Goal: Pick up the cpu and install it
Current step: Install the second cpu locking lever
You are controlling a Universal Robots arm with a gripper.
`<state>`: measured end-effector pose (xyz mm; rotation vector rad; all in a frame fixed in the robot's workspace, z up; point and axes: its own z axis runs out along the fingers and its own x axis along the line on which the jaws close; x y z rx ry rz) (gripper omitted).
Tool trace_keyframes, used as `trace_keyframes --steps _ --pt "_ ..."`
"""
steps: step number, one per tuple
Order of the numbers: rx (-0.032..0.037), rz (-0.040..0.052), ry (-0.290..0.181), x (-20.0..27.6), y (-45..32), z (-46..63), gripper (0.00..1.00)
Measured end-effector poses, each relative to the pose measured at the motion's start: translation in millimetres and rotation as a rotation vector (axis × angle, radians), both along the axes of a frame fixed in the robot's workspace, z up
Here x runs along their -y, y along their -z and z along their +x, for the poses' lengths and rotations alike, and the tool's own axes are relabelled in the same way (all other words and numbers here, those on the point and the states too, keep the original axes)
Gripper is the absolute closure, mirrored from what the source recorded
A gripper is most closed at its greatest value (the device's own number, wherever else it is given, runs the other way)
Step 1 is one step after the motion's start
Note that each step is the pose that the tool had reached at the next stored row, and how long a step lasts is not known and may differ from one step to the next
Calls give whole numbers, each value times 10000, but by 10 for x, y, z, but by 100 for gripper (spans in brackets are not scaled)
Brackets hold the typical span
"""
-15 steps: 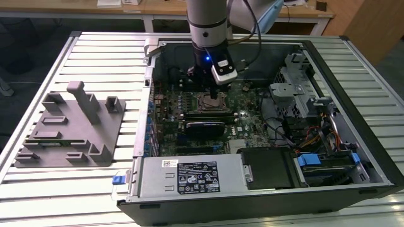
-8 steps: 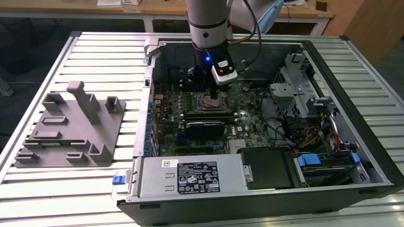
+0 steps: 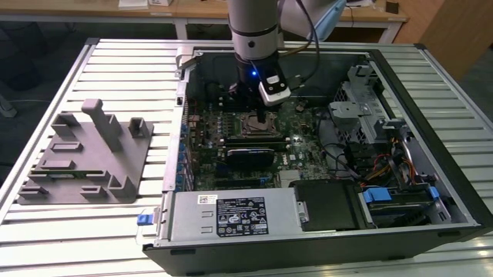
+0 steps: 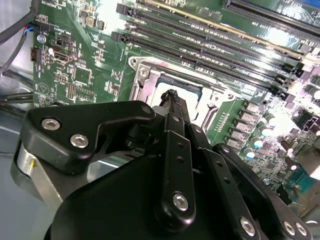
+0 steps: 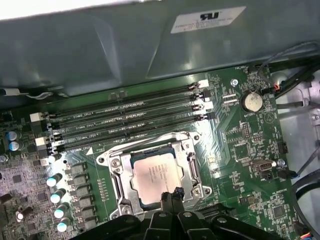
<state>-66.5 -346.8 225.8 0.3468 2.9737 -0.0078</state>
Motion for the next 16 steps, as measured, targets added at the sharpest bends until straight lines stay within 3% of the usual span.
trace_keyframes --steps 10,16 --pt "0 0 1 99 0 15 89" --pt "1 1 2 122 0 17 89"
